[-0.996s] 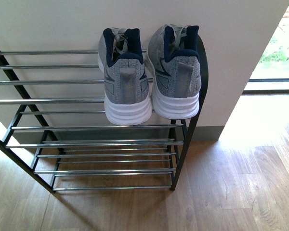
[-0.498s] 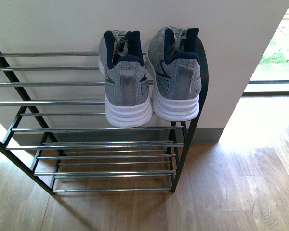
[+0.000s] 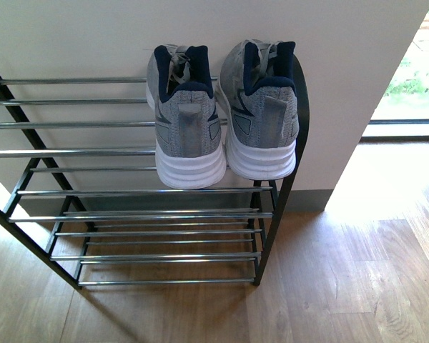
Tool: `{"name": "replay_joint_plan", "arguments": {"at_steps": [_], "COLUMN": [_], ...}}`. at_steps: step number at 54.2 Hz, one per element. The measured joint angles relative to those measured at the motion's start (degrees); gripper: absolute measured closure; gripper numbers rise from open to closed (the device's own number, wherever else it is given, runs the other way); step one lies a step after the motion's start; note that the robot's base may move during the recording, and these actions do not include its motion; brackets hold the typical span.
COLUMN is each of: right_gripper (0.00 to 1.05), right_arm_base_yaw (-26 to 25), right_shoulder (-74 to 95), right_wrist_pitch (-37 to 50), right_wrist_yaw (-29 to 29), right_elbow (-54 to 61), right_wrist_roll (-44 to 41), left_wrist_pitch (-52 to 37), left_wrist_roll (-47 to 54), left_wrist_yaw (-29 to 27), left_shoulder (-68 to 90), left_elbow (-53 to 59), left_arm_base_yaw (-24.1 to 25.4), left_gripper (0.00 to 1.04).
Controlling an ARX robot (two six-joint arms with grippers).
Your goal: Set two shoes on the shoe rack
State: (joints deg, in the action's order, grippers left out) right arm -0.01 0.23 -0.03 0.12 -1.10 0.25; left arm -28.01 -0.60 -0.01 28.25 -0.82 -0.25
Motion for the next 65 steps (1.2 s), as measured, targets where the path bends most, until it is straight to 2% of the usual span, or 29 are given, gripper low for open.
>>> {"name": "replay_joint_plan", "arguments": {"at_steps": [42,47,63,65], "right_gripper": [0.09,0.09,0.09,0.09], "right_arm_base_yaw": [0.0,0.0,0.0,0.0], "right_shoulder": [0.0,0.0,0.0,0.0], "right_wrist_pitch": [0.0,0.0,0.0,0.0], "right_wrist_yaw": [0.0,0.0,-0.1,-0.1], "right_elbow": [0.0,0.0,0.0,0.0], "right_wrist_roll": [0.0,0.0,0.0,0.0], "left_wrist_pitch": [18.1,27.2,28.0,28.0], "left_wrist_roll": [0.0,0.0,0.0,0.0], "left_wrist_yaw": [0.0,0.0,0.0,0.0], "left_shoulder": [-18.4,-25.6,-27.3,-27.3], "left_elbow": [0.0,0.0,0.0,0.0], "left_arm_base_yaw": [0.0,0.0,0.1,0.1], "left_gripper": [1.03,1.03,1.03,1.0]}}
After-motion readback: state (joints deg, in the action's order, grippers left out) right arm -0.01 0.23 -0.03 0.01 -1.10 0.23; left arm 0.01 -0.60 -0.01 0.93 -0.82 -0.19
